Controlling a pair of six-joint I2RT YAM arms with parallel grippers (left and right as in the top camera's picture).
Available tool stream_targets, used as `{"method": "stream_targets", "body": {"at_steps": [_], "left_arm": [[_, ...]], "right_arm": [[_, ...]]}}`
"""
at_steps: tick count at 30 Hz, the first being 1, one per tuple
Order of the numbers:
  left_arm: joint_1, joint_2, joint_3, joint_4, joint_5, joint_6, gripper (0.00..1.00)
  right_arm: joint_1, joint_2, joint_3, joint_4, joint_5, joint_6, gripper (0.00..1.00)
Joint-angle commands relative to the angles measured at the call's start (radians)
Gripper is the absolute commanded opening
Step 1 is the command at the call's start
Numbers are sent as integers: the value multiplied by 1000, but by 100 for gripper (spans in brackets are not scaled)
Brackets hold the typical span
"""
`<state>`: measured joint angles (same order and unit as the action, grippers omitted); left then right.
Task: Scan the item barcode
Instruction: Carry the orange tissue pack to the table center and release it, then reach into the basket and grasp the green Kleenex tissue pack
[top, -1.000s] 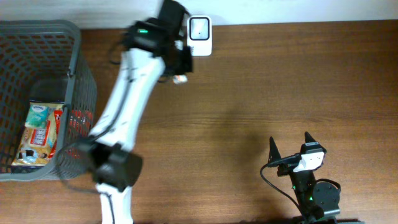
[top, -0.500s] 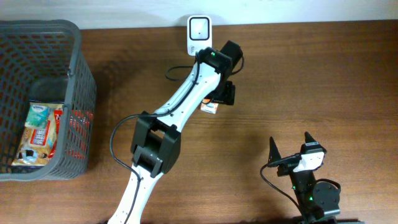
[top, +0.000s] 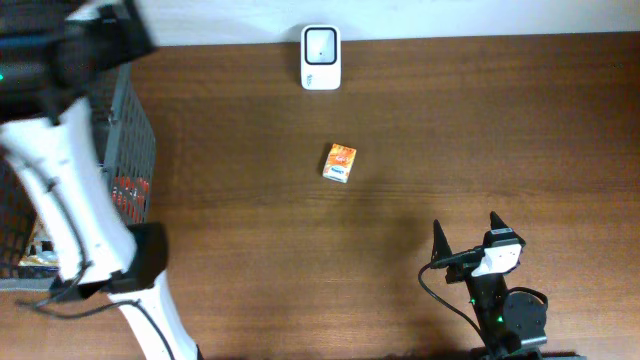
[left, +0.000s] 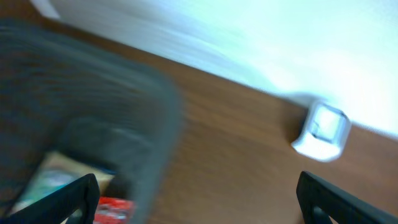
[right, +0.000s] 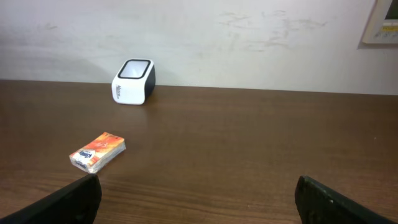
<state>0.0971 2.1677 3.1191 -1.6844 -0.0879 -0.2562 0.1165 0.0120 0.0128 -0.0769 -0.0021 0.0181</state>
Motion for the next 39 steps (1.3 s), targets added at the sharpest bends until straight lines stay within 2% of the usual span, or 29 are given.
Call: {"method": "stream_targets", "body": {"at_steps": [1, 3, 4, 6, 8, 9, 10, 14, 20, 24, 29, 30, 34, 36, 39], "left_arm": [[175, -39, -73, -4, -60, 20, 99], [248, -39, -172, -4, -128, 19, 98], [286, -38, -257, -3, -138, 19, 91], [332, -38, -435, 27, -137, 19, 89], [351, -38, -615, 103, -138, 19, 89], [351, -38, -704, 148, -138, 19, 79], [348, -38, -798, 191, -139, 20, 74], [352, -38, -1080, 399, -249, 19, 75], [358, -37, -1284, 593, -302, 20, 75], [360, -36, -1334, 639, -302, 19, 76], [360, -36, -1386, 702, -301, 19, 62], [360, -36, -1386, 707, -302, 19, 57], [362, -36, -1386, 709, -302, 19, 16], [362, -37, -1386, 712, -301, 19, 0], [362, -47, -1344, 680, -283, 19, 0]], "right_arm": [[-6, -6, -7, -3, -2, 2, 98], [-6, -6, -7, -3, -2, 1, 98], [-6, -6, -7, -3, -2, 2, 98], [-6, -6, -7, -3, -2, 1, 98], [-6, -6, -7, -3, -2, 1, 98], [-6, -6, -7, -3, -2, 1, 98], [-6, -6, -7, -3, -2, 1, 98], [-6, -6, -7, -3, -2, 1, 98], [-6, -6, -7, -3, -2, 1, 98], [-6, -6, -7, -3, -2, 1, 98], [-6, -6, -7, -3, -2, 1, 98], [-6, -6, -7, -3, -2, 2, 98], [-6, -6, -7, -3, -2, 2, 98], [-6, -6, -7, -3, -2, 1, 98], [-6, -6, -7, -3, -2, 1, 98]]}}
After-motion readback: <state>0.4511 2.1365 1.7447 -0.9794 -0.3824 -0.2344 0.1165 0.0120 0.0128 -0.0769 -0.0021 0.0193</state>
